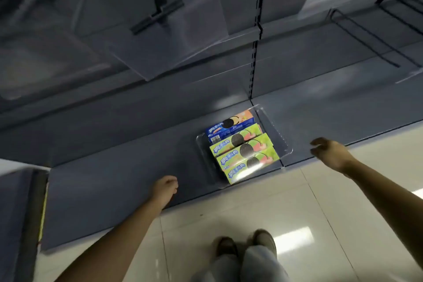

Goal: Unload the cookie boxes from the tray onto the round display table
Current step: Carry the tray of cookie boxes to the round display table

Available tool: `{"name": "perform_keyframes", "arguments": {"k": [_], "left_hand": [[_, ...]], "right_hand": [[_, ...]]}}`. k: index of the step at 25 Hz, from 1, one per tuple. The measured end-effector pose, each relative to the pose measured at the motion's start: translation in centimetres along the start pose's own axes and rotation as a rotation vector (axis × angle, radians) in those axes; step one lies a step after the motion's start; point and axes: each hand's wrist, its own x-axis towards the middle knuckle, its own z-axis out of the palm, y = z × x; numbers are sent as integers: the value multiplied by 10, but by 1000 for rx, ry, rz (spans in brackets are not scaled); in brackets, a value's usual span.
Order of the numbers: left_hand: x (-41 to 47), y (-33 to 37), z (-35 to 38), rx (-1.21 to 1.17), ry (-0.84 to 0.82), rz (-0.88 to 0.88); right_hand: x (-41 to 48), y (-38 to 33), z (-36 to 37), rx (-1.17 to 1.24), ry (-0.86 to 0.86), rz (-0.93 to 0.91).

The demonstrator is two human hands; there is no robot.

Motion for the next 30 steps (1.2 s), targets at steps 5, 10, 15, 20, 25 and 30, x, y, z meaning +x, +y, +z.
{"name": "perform_keyframes", "arguments": {"k": [5,10,15,20,25,30], "left_hand": [[67,-1,54,-46,15,-34],[157,-23,143,-120,110,-145],[204,-35,193,-164,353,-3],[215,-50,196,-87,429,203],[180,-43,177,-115,406,306],[100,-17,139,-28,355,361]], "right_hand": [[73,3,41,-9,5,-15],[154,23,79,31,152,-70],[213,34,120,82,97,-132],[227,31,139,25,135,-218],[193,45,134,136,234,-241],[106,49,97,311,268,-136]]}}
